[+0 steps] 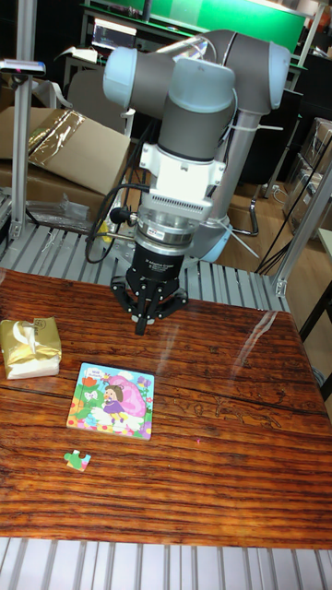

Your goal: Assemble one piece of a puzzle

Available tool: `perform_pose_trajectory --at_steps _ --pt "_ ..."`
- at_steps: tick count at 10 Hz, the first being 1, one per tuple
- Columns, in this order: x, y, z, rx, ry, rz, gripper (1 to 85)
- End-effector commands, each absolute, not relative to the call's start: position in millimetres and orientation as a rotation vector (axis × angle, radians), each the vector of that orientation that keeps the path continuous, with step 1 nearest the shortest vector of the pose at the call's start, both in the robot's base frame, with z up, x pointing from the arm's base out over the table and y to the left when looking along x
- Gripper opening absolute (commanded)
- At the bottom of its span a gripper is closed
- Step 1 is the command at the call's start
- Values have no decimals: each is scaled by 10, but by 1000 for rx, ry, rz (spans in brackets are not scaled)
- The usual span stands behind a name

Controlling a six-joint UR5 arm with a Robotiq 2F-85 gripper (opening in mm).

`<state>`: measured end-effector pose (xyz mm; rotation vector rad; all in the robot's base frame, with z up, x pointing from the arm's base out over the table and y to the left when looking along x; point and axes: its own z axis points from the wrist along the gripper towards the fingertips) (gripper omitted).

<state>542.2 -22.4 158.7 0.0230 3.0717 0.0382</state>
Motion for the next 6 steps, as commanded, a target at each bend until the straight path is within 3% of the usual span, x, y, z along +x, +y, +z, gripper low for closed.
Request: perform_pose_trajectory --at_steps 1,6 --pt "5390 -150 1525 42 3060 120 13" --pt "5401 -133 1397 34 3058 136 13"
